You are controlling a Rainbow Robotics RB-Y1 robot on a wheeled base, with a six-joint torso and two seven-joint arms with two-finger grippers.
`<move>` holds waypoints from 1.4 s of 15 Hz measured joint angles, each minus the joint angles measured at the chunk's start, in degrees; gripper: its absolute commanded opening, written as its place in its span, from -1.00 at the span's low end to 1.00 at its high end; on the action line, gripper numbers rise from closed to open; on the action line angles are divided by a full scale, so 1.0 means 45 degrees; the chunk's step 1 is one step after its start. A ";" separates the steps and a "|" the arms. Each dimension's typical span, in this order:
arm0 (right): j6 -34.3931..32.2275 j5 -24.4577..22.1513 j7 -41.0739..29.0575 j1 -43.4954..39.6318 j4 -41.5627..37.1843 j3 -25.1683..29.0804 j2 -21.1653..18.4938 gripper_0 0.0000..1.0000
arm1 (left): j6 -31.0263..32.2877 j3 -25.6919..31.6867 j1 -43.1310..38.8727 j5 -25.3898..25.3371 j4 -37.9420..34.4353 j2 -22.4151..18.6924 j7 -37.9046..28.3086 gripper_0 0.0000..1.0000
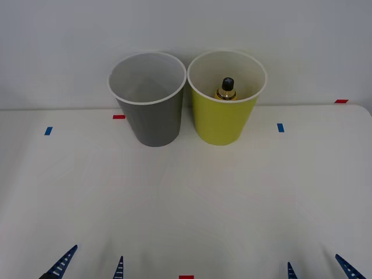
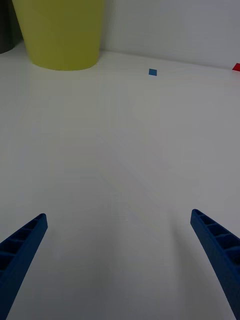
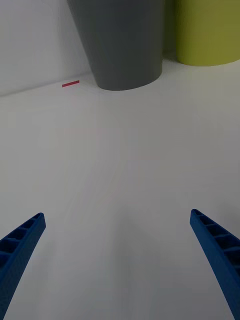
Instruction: Put cans in the gray bin and PET bottles in the light green bin.
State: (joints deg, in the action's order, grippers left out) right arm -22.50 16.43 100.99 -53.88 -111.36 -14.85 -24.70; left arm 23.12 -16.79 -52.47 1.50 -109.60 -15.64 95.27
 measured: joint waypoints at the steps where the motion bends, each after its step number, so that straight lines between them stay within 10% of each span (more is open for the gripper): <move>1: 0.0000 0.0000 0.0000 0.0000 0.0000 0.0000 0.0000 1.00 | 0.0000 0.0000 0.0000 0.0000 0.0000 0.0000 0.0000 1.00; 21: 0.0000 0.0000 0.0000 0.0000 0.0000 0.0000 0.0000 1.00 | 0.0000 0.0000 0.0000 0.0000 0.0000 0.0000 0.0000 1.00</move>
State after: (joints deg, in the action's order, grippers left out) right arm -22.50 16.43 100.99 -53.88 -111.36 -14.85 -24.70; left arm 23.12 -16.79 -52.47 1.50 -109.60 -15.64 95.27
